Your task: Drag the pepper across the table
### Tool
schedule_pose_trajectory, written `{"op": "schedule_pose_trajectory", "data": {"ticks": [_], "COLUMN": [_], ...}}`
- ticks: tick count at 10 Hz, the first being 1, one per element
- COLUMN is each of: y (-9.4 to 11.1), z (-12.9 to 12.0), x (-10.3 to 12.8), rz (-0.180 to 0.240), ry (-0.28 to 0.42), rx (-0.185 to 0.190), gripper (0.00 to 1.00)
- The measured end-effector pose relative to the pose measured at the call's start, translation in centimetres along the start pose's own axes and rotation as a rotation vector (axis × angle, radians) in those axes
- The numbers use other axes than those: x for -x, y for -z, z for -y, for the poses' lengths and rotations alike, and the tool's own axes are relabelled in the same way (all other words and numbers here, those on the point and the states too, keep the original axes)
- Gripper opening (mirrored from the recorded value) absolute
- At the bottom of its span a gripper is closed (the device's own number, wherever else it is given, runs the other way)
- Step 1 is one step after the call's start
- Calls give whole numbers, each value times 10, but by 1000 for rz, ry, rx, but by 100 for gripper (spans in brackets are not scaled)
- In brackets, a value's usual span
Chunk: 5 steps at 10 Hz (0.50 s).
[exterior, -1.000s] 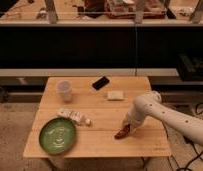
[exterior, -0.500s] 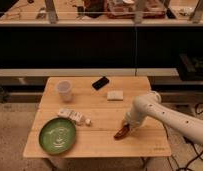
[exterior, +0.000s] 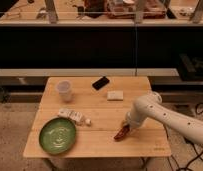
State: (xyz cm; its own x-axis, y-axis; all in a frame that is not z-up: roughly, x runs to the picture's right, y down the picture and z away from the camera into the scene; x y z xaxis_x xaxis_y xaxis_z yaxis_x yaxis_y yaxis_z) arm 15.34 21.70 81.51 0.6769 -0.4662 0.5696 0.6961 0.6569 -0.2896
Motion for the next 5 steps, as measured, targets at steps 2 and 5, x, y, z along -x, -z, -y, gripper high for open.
{"op": "schedule_pose_trajectory", "data": {"ticks": [2, 5], "y": [0, -4], "z": [0, 6], "x": [1, 0], "rz": [-4, -44], "ry": [6, -9], "rx": [1, 50], "gripper": [18, 18]}}
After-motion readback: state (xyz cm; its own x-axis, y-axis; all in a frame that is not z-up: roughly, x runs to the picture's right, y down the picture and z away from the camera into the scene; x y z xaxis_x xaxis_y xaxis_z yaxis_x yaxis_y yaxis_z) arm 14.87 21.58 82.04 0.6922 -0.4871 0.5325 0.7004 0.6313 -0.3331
